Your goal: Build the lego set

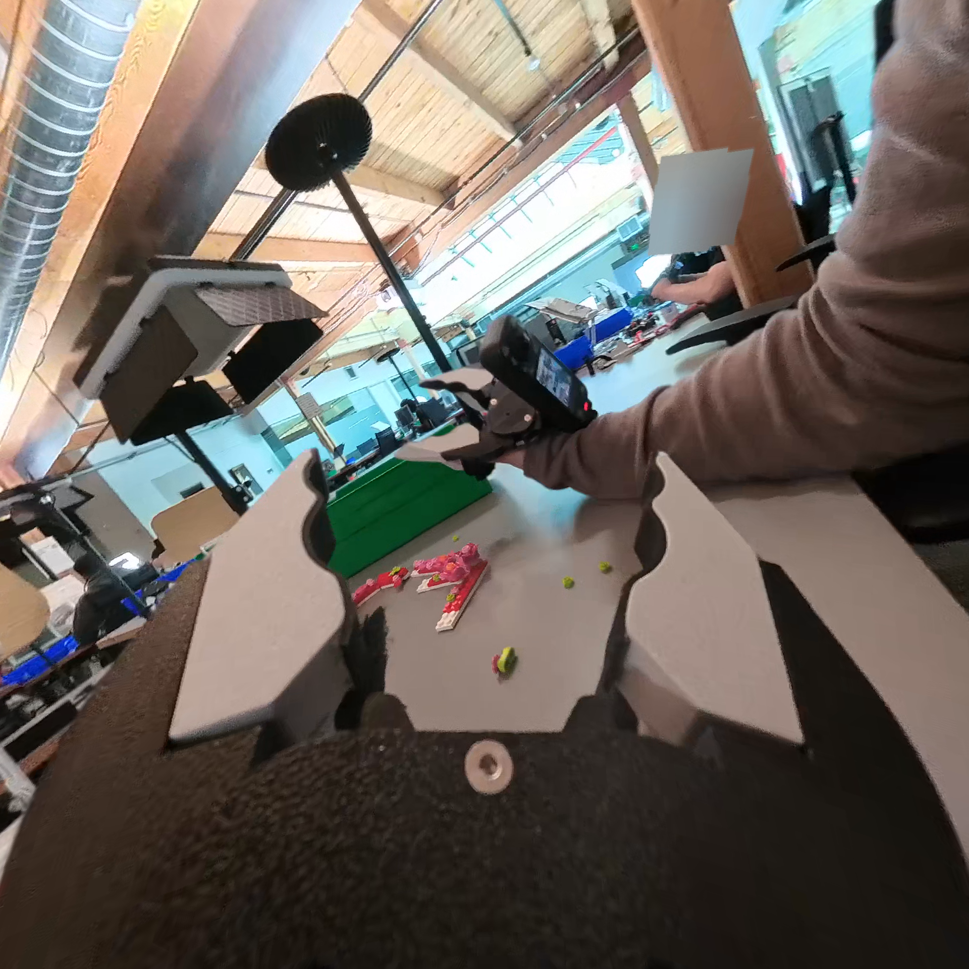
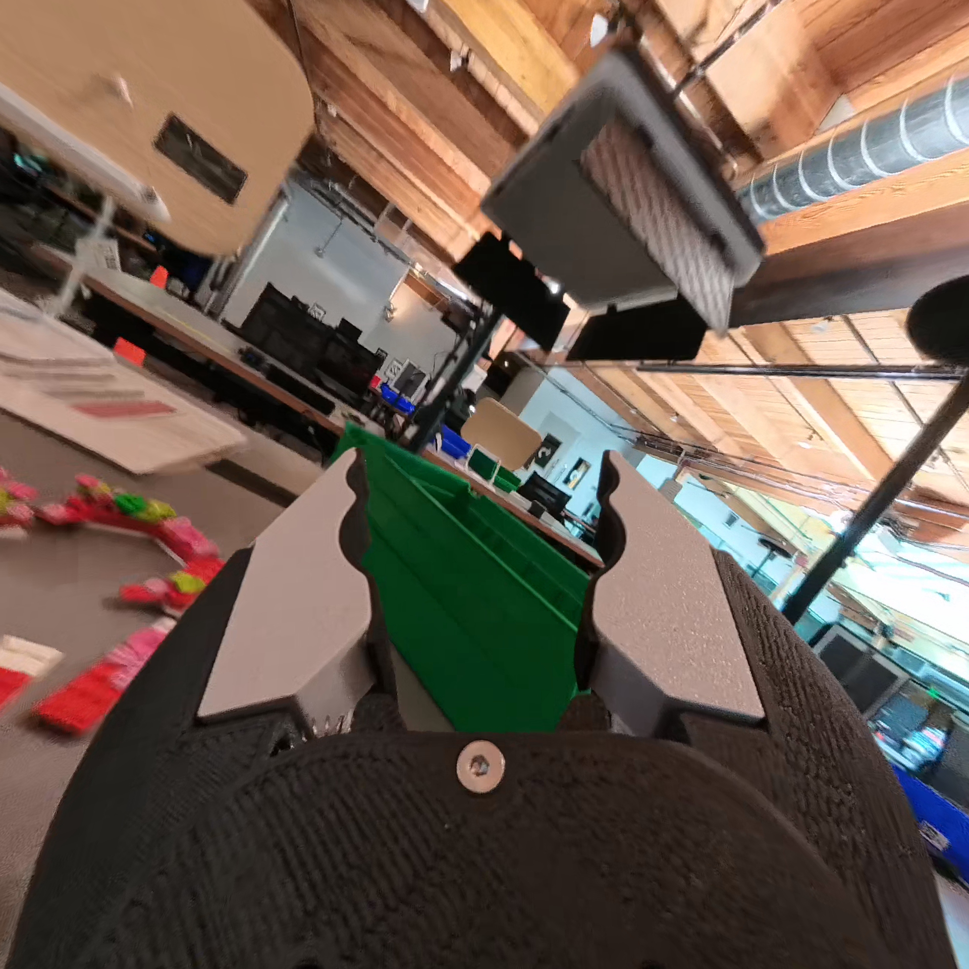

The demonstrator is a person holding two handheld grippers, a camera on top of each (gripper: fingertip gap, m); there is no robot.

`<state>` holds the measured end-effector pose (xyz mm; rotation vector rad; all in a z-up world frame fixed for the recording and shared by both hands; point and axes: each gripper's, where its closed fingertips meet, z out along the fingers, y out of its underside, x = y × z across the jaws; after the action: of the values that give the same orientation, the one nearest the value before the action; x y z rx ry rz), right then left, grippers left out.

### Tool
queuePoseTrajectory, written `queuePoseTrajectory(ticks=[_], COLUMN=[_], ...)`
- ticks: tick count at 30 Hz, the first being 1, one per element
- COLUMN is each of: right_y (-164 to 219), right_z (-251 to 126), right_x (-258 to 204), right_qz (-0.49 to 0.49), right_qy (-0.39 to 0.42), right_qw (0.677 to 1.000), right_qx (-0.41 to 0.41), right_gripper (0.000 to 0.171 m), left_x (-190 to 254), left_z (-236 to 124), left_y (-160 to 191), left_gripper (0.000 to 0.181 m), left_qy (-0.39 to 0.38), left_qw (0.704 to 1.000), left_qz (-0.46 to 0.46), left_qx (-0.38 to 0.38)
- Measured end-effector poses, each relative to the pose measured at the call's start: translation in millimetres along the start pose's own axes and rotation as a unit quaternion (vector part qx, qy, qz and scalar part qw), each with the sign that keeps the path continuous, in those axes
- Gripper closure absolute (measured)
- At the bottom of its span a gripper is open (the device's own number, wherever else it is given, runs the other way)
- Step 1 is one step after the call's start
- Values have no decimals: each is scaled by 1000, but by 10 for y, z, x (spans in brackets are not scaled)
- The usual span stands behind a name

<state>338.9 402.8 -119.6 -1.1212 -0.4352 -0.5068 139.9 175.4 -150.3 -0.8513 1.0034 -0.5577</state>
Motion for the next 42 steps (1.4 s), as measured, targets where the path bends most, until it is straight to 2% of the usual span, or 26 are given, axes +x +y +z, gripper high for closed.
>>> queuePoseTrajectory(ticks=[3, 6, 10, 15, 17, 21, 25, 29, 31, 35, 38, 42], right_y=[-635, -1289, -1771, -1842, -1818, -1729, -1640, -1675, -1679, -1650, -1582, -1574], right_z=[-126, -225, -298, -344, -409, -624, -733, -821, -828, -680, -441, -298], right_x=[-223, -731, -1525, -2371, -2567, -2783, -2823, -2876, -2891, -2750, -2433, -1996], right_qz=[20, 55, 112, 118, 90, 63, 1, -16, -21, -35, -57, -88], right_qy=[-23, -94, -190, -288, -321, -405, -437, -454, -454, -395, -281, -161], right_qw=[998, 989, 968, 944, 936, 905, 894, 885, 885, 914, 956, 981], right_qx=[52, 99, 117, 109, 111, 113, 101, 104, 100, 81, 63, 66], right_gripper=[85, 89, 101, 127, 146, 168, 171, 171, 171, 171, 171, 171], left_x=[4, -88, -133, -66, -57, -56, -41, -94, -119, -132, -143, -160], left_z=[-199, -369, -502, -578, -604, -607, -608, -621, -620, -627, -631, -637], left_y=[-84, -135, -181, -190, -189, -163, -138, -129, -120, -127, -126, -129], left_gripper=[68, 76, 98, 129, 138, 152, 165, 173, 175, 181, 181, 181], left_qy=[9, 2, 10, 41, 51, 62, 74, 73, 71, 74, 75, 73], left_qw=[1000, 1000, 998, 994, 992, 989, 987, 983, 982, 980, 979, 979], left_qz=[2, -27, -57, -100, -114, -131, -144, -166, -175, -183, -187, -189], left_qx=[9, 16, 26, 18, 18, 16, 12, 17, 17, 22, 24, 26])
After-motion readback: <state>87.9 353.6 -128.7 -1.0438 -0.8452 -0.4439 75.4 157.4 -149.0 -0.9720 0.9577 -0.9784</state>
